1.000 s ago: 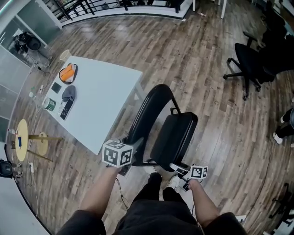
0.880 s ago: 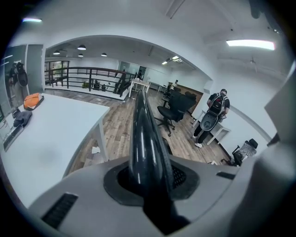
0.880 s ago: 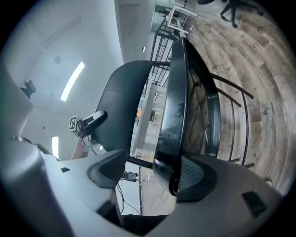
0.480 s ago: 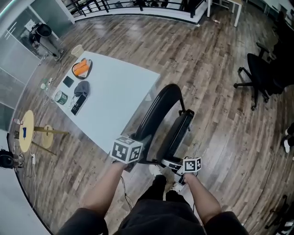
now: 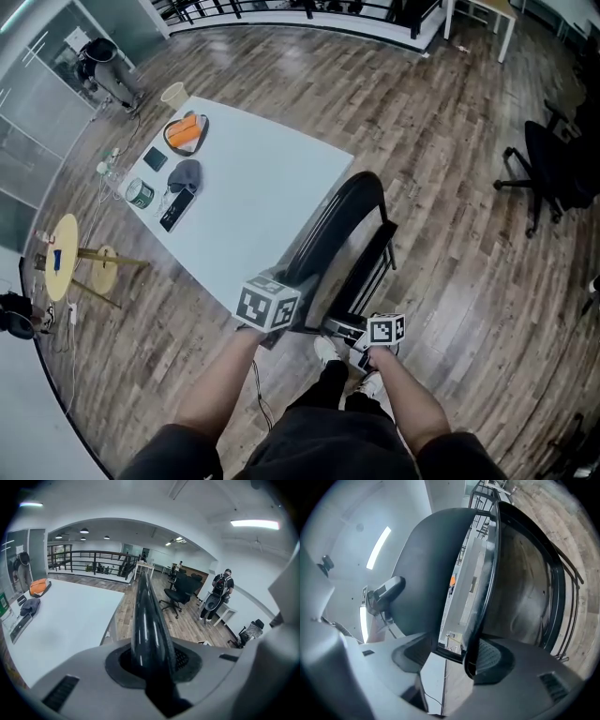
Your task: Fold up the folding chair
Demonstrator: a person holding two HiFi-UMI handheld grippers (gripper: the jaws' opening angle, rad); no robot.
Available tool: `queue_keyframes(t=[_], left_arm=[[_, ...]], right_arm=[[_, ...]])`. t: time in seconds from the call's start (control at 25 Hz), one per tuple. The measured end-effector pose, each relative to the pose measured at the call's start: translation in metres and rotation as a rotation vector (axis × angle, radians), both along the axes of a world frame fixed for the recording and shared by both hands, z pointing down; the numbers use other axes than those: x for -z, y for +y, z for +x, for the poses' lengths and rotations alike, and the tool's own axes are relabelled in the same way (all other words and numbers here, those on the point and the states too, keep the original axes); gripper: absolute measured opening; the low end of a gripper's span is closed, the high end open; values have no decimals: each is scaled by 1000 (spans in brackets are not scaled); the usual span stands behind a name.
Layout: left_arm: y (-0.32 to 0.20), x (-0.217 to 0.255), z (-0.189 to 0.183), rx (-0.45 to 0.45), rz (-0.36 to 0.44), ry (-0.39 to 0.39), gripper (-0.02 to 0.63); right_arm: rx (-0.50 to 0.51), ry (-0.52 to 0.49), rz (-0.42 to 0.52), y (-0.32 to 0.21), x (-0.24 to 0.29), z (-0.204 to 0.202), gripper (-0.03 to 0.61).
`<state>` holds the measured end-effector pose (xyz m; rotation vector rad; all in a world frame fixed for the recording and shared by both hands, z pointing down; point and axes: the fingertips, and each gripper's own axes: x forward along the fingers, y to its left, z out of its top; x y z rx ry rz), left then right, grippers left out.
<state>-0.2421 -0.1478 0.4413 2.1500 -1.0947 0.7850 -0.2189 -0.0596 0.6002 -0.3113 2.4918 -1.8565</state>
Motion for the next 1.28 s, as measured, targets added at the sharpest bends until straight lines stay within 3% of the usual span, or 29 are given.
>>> queue_keyframes(t=[0.52,1.28], left_arm=[[-15,-9,-37,4,-13,0,84],[-52,-27,-109,25,-11,22,84]], right_arm=[[5,19,6,-25,-9,-57,224],[23,28,-5,-54,-19,-115,223]])
